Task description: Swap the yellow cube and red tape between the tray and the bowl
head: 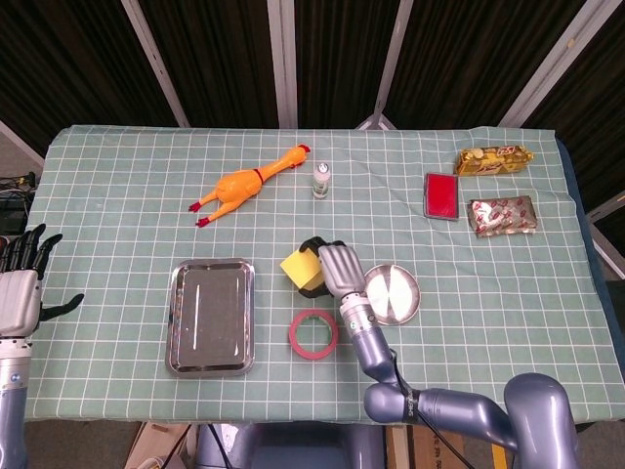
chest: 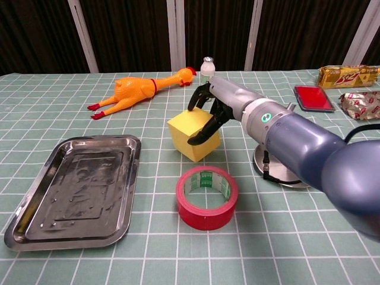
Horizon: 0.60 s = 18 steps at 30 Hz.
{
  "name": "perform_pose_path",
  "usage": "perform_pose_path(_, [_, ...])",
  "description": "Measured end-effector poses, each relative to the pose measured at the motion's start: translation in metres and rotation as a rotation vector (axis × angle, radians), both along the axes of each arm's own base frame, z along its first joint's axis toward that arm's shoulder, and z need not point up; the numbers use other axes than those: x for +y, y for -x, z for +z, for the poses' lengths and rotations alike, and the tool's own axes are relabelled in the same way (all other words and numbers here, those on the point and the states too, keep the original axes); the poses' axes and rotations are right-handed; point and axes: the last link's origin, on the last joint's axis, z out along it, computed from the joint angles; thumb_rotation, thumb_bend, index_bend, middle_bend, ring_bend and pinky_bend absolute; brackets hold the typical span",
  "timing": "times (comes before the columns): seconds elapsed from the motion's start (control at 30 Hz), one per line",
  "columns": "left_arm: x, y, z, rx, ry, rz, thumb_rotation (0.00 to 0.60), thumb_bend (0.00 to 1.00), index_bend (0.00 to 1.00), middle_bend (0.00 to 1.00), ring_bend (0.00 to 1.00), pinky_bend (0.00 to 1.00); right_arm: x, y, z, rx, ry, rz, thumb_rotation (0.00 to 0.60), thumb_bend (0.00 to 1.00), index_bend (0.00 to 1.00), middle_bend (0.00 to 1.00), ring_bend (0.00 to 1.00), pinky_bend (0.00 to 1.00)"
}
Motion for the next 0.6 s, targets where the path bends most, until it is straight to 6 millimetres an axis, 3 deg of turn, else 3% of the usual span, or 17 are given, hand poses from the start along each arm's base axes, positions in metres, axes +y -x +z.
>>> perform_pose_path(0.27, [-0.001,0.000,0.002,-0.004,-0.012,-0.003,0.600,0.09,0.15,0.00,0.00,0.00,0.002,0.014,0.025,-0.023,0.032,-0.008,0.600,0.04,0.38,0.34,0.52,0.30])
perform_pose_path(0.6, [-0.003,-0.003,0.001,-0.002,-0.012,-0.014,0.600,0.09,0.15,0.00,0.00,0.00,0.017,0.062,0.069,-0.025,0.052,-0.040,0.600,0.04,0.38,0.34,0.52,0.29])
